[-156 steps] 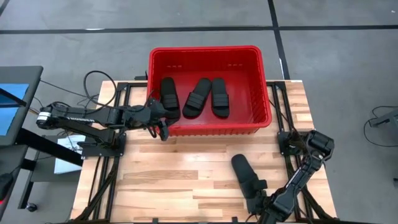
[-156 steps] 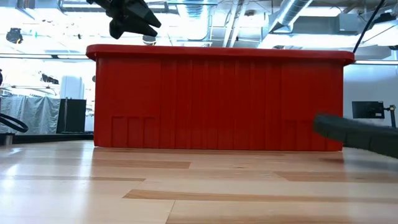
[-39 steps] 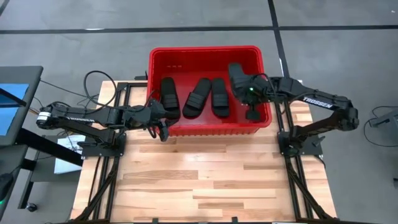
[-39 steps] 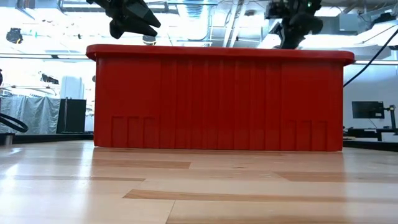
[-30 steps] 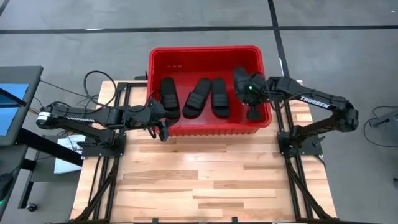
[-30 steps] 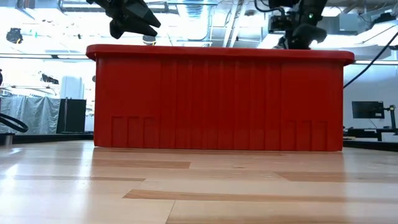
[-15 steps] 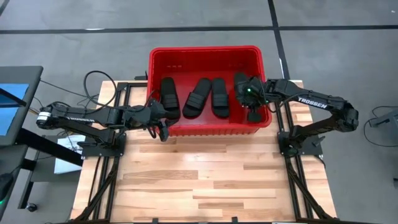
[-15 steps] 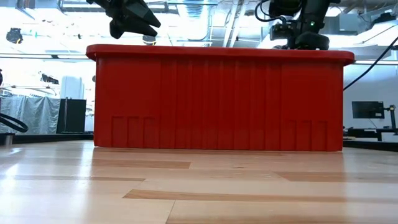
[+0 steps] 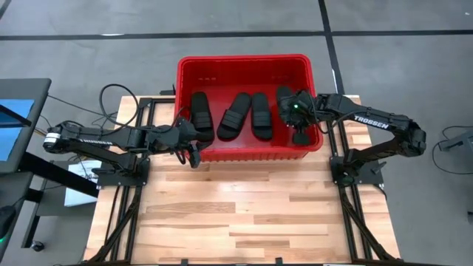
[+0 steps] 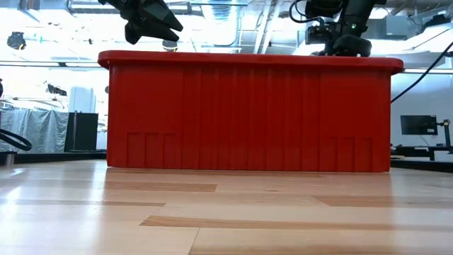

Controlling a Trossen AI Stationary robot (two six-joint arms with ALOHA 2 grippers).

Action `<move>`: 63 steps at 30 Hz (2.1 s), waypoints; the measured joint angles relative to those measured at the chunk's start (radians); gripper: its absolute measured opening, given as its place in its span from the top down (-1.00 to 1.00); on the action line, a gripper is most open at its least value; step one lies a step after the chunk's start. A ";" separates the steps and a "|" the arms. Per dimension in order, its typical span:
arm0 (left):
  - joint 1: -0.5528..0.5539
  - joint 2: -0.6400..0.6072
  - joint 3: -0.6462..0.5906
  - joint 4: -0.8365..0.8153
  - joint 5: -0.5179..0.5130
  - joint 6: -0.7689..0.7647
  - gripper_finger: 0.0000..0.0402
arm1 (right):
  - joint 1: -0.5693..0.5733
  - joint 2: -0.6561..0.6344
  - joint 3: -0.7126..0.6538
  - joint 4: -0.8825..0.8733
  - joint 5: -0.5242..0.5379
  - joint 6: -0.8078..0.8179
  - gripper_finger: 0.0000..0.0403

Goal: Pick and place slides into bin
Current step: Put the black slipper into the red bin

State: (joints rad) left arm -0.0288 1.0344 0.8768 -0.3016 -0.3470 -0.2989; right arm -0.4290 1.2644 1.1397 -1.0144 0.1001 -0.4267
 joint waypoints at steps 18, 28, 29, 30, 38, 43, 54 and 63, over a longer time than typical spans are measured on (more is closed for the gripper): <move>0.000 0.000 0.000 0.000 0.000 0.000 0.26 | 0.002 0.000 0.000 0.000 -0.025 0.016 1.00; 0.000 0.000 0.000 0.000 0.000 0.000 0.26 | 0.002 0.000 0.001 0.000 -0.025 0.020 1.00; 0.000 0.000 0.000 0.000 0.000 0.000 0.26 | 0.002 0.000 0.001 -0.001 -0.025 0.019 1.00; 0.000 0.000 0.000 0.000 0.000 0.000 0.26 | 0.002 0.000 0.001 -0.001 -0.025 0.019 1.00; 0.000 0.000 0.000 0.000 0.000 0.000 0.26 | 0.002 0.000 0.001 -0.016 -0.028 0.027 1.00; 0.000 0.000 0.000 0.000 0.000 0.000 0.26 | 0.002 0.000 0.001 -0.026 -0.028 0.035 1.00; 0.000 0.000 0.000 0.000 0.000 0.000 0.26 | 0.002 0.000 0.001 -0.031 -0.034 0.036 1.00; 0.000 0.000 0.000 0.000 0.000 0.000 0.26 | -0.003 0.000 0.001 -0.057 -0.035 0.031 1.00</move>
State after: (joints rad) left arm -0.0288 1.0340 0.8768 -0.3016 -0.3466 -0.2993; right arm -0.4319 1.2648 1.1408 -1.0709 0.0654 -0.3957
